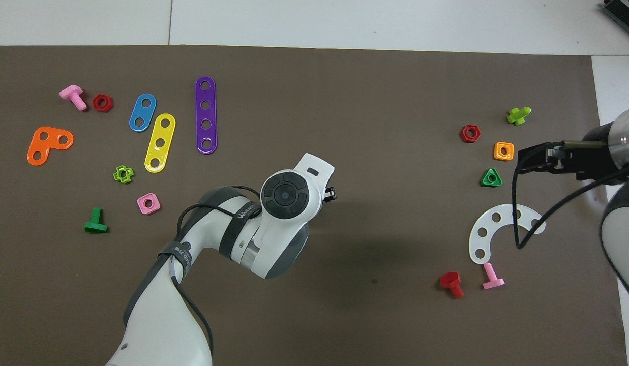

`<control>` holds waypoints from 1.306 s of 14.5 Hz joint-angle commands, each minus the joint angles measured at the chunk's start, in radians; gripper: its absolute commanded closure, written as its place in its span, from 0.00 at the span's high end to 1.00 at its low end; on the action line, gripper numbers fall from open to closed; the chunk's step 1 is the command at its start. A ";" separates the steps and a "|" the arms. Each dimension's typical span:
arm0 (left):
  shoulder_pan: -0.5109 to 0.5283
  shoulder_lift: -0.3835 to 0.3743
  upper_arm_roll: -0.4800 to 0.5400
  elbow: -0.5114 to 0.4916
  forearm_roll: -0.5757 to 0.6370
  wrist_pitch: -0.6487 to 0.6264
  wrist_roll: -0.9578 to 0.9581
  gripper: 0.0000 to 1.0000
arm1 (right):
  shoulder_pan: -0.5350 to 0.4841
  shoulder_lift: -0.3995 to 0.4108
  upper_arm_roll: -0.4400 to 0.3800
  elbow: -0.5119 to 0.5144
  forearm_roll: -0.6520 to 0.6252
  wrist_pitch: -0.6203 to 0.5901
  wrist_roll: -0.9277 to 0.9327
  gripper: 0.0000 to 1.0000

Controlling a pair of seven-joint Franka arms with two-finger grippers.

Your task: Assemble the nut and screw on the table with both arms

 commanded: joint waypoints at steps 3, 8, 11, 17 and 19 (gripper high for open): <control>0.033 0.027 0.020 0.215 -0.021 -0.223 0.001 1.00 | -0.013 -0.014 0.002 -0.009 0.022 -0.005 -0.029 1.00; 0.214 -0.081 0.019 0.331 -0.023 -0.461 0.062 1.00 | -0.011 -0.014 0.003 -0.009 0.023 -0.005 -0.030 1.00; 0.364 -0.169 0.020 0.332 -0.020 -0.600 0.241 1.00 | -0.011 -0.014 0.002 -0.009 0.023 -0.005 -0.030 1.00; 0.606 -0.235 0.028 0.329 0.066 -0.757 0.723 1.00 | -0.011 -0.014 0.003 -0.009 0.023 -0.005 -0.030 1.00; 0.654 -0.283 0.028 0.326 0.081 -0.783 0.792 1.00 | -0.011 -0.014 0.002 -0.009 0.022 -0.005 -0.029 1.00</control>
